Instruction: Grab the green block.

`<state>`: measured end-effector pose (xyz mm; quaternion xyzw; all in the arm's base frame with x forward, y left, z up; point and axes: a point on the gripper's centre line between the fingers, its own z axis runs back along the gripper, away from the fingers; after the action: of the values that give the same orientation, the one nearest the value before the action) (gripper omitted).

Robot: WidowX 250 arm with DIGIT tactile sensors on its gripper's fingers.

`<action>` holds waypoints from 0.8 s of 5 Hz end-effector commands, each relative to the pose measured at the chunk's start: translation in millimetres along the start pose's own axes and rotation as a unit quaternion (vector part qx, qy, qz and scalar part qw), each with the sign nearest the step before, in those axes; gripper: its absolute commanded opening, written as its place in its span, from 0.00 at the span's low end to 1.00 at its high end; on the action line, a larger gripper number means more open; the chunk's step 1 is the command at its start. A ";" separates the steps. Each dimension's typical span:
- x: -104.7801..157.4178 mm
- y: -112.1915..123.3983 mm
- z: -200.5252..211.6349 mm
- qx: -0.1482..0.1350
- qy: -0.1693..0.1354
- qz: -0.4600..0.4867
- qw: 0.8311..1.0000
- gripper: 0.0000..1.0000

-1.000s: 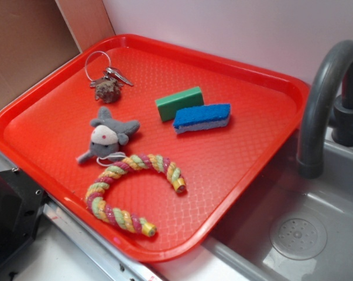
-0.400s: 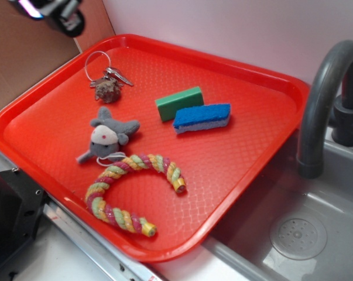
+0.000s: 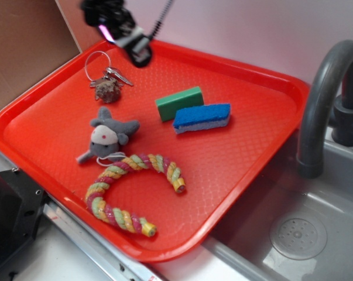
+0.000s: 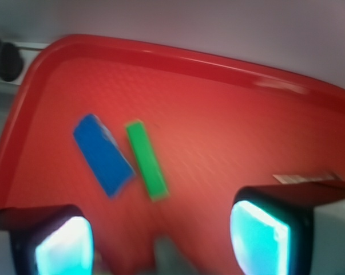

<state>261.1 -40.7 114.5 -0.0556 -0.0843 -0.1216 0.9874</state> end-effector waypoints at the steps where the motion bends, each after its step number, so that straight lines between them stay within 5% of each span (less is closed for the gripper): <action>1: 33.4 -3.9 -33.4 0.000 0.004 -0.044 0.999 1.00; 4: 29.3 -26.7 -70.3 -0.019 0.040 -0.086 0.995 1.00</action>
<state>290.0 -71.5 41.4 -0.0623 -0.0241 -0.2011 0.9773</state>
